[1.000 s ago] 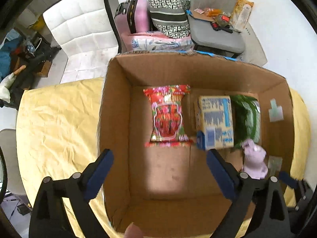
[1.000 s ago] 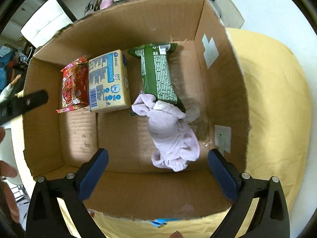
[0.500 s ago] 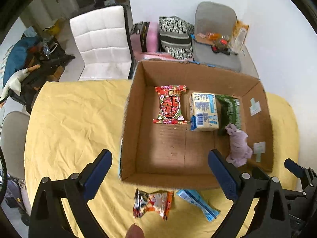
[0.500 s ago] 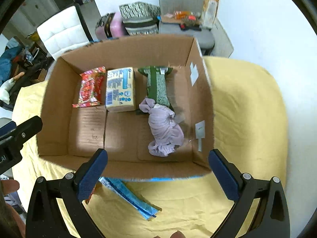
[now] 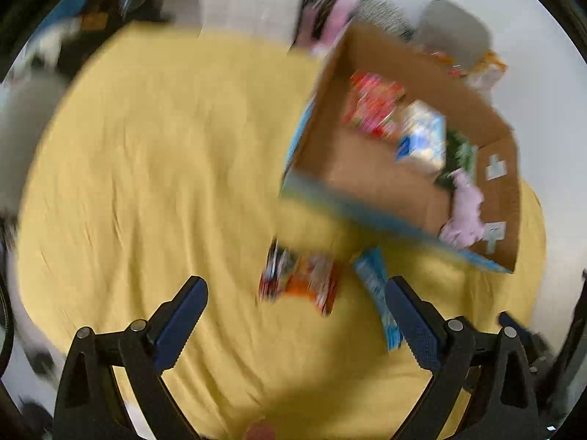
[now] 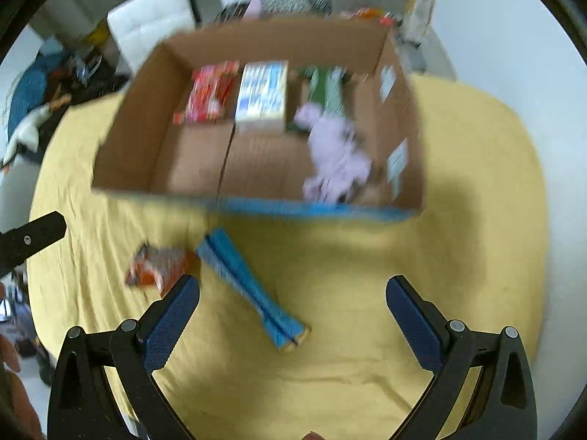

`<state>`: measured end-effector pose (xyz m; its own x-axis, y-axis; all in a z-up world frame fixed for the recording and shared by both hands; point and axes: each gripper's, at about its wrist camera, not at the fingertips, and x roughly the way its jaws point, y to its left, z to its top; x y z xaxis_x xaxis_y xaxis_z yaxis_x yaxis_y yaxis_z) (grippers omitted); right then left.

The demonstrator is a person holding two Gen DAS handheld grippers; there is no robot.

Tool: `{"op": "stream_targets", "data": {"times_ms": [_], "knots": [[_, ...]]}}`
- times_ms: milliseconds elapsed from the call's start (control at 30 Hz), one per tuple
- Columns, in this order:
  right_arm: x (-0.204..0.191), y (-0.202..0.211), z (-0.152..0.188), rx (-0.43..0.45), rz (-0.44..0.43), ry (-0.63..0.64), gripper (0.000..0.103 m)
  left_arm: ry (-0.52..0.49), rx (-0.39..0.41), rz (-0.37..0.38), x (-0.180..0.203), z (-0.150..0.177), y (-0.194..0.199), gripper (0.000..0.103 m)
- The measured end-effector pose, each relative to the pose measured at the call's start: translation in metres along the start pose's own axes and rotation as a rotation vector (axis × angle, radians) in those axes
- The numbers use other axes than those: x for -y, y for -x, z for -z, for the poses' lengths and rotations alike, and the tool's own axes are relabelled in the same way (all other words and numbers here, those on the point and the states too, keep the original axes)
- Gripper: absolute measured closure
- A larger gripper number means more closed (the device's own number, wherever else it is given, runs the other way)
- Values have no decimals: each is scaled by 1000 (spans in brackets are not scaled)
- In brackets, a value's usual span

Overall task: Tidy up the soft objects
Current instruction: 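Withdraw both tools from the box toward the orange bag and blue packet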

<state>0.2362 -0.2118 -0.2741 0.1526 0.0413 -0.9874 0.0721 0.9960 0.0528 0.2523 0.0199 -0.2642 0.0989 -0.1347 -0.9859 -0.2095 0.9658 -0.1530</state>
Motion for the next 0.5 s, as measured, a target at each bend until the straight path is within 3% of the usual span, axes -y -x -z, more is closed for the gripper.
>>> {"op": "stream_targets", "data": {"times_ms": [200, 300, 500], "knots": [[-9, -67, 20, -126, -52, 23, 4, 255, -162, 102, -40, 14, -66, 4], [-12, -96, 23, -169, -75, 23, 17, 317, -203, 130, -43, 14, -91, 4], [-20, -130, 24, -207, -90, 37, 30, 397, -242, 220, -34, 10, -124, 4]]}}
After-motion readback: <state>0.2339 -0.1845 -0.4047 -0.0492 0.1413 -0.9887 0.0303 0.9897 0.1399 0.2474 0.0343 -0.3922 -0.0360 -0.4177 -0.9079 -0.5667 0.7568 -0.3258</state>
